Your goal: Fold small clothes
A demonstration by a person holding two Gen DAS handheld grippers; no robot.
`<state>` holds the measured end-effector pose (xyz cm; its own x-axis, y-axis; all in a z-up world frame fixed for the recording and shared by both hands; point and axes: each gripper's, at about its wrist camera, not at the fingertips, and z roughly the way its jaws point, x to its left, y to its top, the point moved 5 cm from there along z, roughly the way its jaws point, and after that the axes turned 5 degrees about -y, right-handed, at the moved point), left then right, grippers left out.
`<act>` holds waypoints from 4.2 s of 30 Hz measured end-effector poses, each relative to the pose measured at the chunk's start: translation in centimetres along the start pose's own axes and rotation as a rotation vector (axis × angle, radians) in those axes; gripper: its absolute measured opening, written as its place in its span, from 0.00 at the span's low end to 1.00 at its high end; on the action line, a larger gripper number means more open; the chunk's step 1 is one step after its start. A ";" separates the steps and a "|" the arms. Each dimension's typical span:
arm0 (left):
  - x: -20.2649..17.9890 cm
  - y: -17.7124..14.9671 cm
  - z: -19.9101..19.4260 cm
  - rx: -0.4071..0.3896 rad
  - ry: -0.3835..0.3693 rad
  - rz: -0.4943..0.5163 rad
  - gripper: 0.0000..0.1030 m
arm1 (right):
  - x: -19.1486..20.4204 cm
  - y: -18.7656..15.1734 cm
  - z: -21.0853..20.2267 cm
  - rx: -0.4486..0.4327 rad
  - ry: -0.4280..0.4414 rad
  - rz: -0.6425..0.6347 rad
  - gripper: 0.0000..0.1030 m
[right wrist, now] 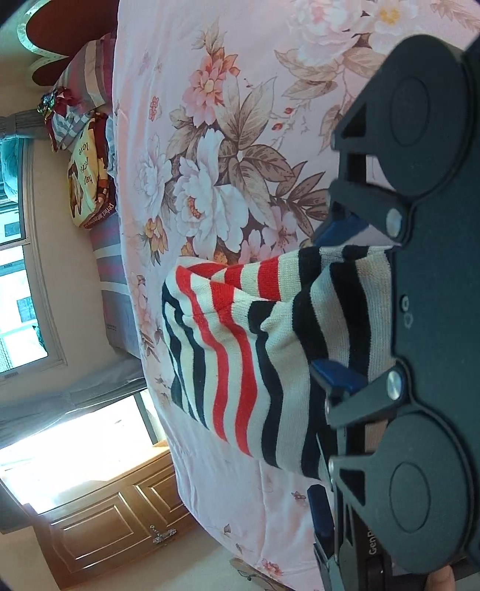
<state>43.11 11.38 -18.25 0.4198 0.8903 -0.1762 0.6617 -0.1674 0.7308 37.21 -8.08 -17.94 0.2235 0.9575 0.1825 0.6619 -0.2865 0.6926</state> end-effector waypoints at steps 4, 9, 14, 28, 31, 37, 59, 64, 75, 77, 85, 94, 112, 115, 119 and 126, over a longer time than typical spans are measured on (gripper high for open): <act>-0.5 0.1 -0.1 0.023 0.027 -0.025 1.00 | -0.2 0.1 -0.3 0.018 -0.070 -0.035 0.82; -0.9 -0.4 0.8 0.096 0.086 -0.056 1.00 | -1.4 -1.4 2.0 0.135 -0.166 -0.081 0.89; -0.9 -1.1 2.1 0.173 0.136 -0.128 1.00 | -1.7 -1.4 1.5 0.141 -0.158 -0.044 0.99; -0.9 -1.7 2.4 0.133 0.144 -0.141 1.00 | -0.8 -2.0 3.2 0.240 -0.167 -0.133 0.99; -0.8 -1.0 1.5 0.101 0.167 -0.125 1.00 | -0.7 -1.8 2.7 0.230 -0.163 -0.142 0.99; -0.1 2.3 0.0 0.033 0.248 -0.083 1.00 | -0.3 1.7 -0.2 0.075 -0.128 -0.105 0.99; 2.9 7.6 12.2 0.148 0.119 -0.121 1.00 | 0.2 10.2 13.0 0.068 -0.401 -0.109 0.99; 2.3 7.9 11.4 0.160 0.140 -0.071 1.00 | 0.6 10.4 12.4 0.086 -0.402 -0.128 0.99; 1.2 4.2 5.8 0.138 0.128 -0.026 1.00 | 2.6 6.3 6.1 0.061 -0.240 -0.174 0.96; 0.6 3.6 5.0 0.142 0.130 -0.011 1.00 | 2.5 5.4 5.3 0.065 -0.242 -0.187 0.83; 0.5 1.9 4.2 0.157 0.133 -0.068 1.00 | 1.0 2.9 5.2 0.072 -0.261 -0.173 0.83; -1.1 0.6 1.6 0.140 0.170 -0.016 1.00 | 1.3 1.6 1.0 0.014 -0.234 -0.200 0.60; -2.8 -0.3 -1.9 0.144 0.199 -0.026 1.00 | -0.2 0.5 -1.3 0.076 -0.166 -0.114 0.77; -3.5 -0.2 -4.5 0.117 0.205 -0.016 1.00 | 0.1 0.4 -3.4 0.063 -0.144 -0.139 0.78; -4.9 -0.6 -8.8 0.086 0.202 -0.011 1.00 | 0.2 -0.3 -6.9 0.052 -0.102 -0.146 0.82; -8.1 -3.2 -18.6 -0.001 0.227 0.033 1.00 | -0.1 -2.9 -16.1 -0.005 -0.032 -0.184 0.89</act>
<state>26.06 12.59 -6.87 0.2904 0.9569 0.0010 0.6489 -0.1977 0.7347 23.76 -6.83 -8.77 0.1219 0.9921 0.0299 0.6906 -0.1064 0.7154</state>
